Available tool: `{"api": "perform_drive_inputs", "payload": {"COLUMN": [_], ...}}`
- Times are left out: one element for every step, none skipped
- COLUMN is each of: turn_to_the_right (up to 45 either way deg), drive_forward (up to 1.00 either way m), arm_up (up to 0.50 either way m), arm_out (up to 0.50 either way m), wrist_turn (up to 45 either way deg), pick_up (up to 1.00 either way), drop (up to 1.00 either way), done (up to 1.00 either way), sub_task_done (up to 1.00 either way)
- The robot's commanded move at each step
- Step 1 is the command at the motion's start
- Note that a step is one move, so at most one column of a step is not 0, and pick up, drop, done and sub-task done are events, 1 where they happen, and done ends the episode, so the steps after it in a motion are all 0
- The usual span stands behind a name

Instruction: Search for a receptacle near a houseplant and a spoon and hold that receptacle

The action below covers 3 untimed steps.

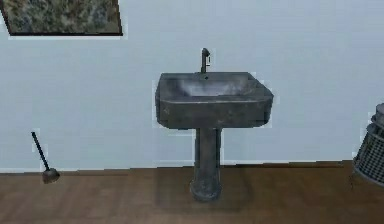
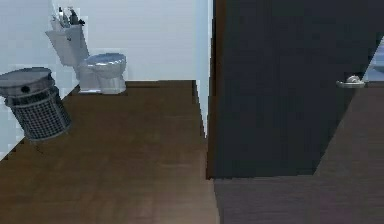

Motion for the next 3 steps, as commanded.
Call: {"api": "perform_drive_inputs", "payload": {"turn_to_the_right": [-45.0, 0.0, -36.0], "drive_forward": [0.00, 0.45, 0.00], "arm_up": [0.00, 0.00, 0.00], "arm_out": [0.00, 0.00, 0.00], "wrist_turn": [0.0, 0.0, 0.0], "pick_up": [0.00, 0.00, 0.00], "drop": [0.00, 0.00, 0.00], "done": [0.00, 0.00, 0.00], "sub_task_done": [0.00, 0.00, 0.00]}}
